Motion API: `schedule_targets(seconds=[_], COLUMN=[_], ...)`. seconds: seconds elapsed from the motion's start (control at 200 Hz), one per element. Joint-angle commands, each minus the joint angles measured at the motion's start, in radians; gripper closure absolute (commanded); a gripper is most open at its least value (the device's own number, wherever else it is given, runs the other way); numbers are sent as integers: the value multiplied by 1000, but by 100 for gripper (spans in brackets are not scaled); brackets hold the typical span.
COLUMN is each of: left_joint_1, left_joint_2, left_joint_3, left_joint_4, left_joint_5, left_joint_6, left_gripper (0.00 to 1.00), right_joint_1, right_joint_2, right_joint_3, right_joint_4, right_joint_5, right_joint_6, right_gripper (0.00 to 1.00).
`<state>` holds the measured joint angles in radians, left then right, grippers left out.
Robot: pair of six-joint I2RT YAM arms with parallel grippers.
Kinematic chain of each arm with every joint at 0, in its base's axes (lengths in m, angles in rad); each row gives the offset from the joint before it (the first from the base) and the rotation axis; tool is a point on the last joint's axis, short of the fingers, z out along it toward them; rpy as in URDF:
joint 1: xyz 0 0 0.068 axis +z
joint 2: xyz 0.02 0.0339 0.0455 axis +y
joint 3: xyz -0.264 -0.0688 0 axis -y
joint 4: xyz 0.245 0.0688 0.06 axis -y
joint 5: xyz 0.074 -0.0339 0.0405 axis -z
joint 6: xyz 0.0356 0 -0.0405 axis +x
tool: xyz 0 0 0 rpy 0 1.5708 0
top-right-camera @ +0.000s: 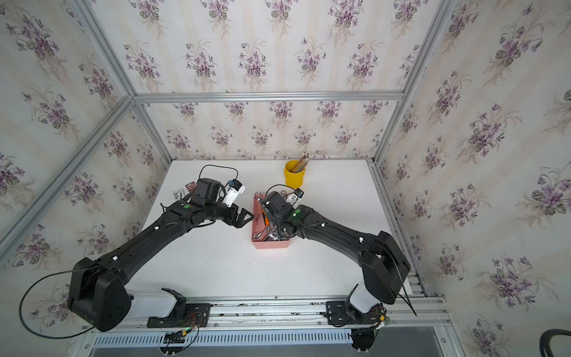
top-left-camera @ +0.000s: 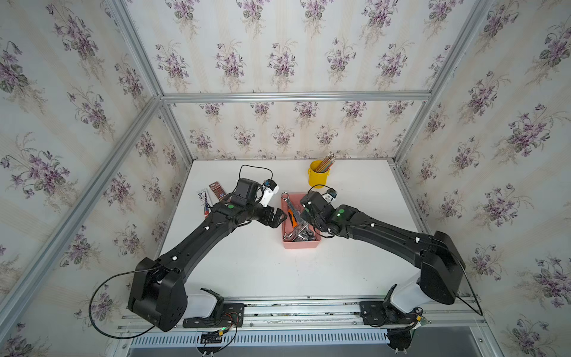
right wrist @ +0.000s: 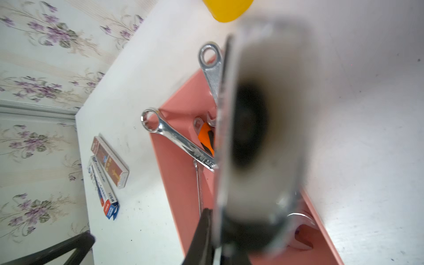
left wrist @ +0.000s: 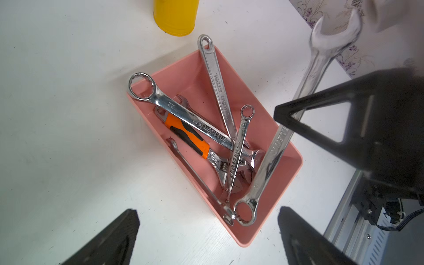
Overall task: Take out the wrench from the storage box
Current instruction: Pick up the wrench from the storage box, then place the wrench at the center of the board.
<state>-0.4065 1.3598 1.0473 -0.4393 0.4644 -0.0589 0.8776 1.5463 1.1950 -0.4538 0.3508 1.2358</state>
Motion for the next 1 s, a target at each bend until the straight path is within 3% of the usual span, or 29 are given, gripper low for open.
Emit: schedule_targets(seconds=[0.0, 0.225, 0.415, 0.519, 0.719, 0.994], left_joint_1=[0, 1, 1, 0, 0, 0], left_joint_2=[-2, -8, -16, -9, 4, 18], left_joint_3=[3, 0, 0, 0, 10, 6], left_joint_4=[-11, 11, 7, 7, -8, -17], left_joint_5=[30, 73, 87, 95, 97, 93], left_joint_6=[1, -23, -22, -25, -17, -5], left_gripper=[1, 1, 1, 1, 1, 1], right_joint_1=[-1, -73, -284, -374, -446, -480], right_joint_2=[-45, -141, -191, -152, -63, 118], right_joint_3=[26, 23, -26, -24, -98, -117], right_joint_4=[-49, -118, -94, -138, -75, 70], right_joint_5=[47, 42, -245, -281, -351, -460], right_joint_6=[-116, -382, -684, -825, -927, -970], right_gripper=[100, 100, 100, 100, 100, 100])
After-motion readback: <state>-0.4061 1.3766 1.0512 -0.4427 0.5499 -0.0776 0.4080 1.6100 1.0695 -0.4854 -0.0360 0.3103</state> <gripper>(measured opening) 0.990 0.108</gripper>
